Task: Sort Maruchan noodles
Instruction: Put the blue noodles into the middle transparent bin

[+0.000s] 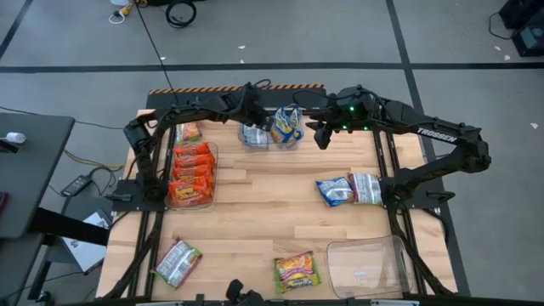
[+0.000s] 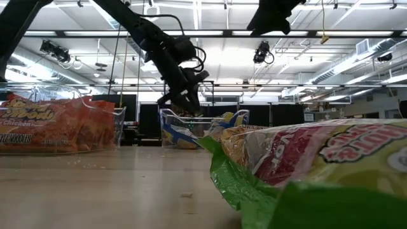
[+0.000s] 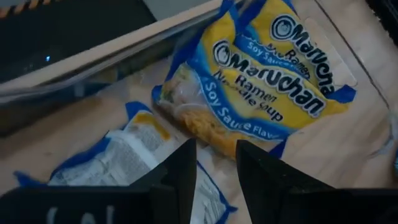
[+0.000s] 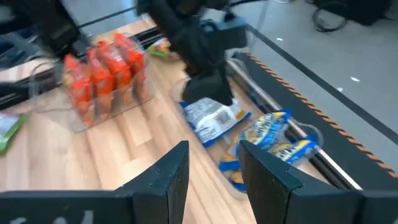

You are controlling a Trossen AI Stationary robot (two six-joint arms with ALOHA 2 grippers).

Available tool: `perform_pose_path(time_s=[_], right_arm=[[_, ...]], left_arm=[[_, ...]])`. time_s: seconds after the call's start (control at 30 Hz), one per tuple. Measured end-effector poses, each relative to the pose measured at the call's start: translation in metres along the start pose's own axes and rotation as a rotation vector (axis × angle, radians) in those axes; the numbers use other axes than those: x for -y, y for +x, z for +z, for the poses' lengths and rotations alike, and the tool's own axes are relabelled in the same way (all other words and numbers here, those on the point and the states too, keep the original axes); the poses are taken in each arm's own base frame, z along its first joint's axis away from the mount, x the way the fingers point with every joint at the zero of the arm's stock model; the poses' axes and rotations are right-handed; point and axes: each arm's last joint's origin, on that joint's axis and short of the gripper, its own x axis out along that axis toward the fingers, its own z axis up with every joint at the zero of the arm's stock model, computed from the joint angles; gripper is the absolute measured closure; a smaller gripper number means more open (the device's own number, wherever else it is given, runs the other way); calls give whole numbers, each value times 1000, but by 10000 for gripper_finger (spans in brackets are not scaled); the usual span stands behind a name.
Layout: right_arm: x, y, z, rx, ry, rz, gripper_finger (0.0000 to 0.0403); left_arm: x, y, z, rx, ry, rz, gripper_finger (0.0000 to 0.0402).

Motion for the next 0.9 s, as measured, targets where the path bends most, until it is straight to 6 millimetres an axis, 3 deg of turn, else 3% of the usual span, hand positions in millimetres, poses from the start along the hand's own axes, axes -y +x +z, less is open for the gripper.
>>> perform_pose_path(time_s=[0.07,0.23,0.37,0.5,0.6,0.73,0.9], right_arm=[[2,1,0,3,29,-24,256],[3,8,-11,-48,36,-8,247],[-1,16,-24,-102,57,38,237],[-6,20,-34,-141,25,78,219],[-16,21,-41,-177,-52,118,209],[-47,26,-54,-242,-163,196,208],[-82,34,-64,-285,-251,210,210]], left_arm=[[2,-2,1,3,-1,-11,285],[12,-3,-10,-37,186,8,285],[6,0,-21,-143,285,76,284],[6,-5,-19,-145,386,73,265],[20,-13,-23,-134,516,14,243],[42,-34,-30,-133,688,-83,223],[73,-82,-42,-107,802,-254,219]])
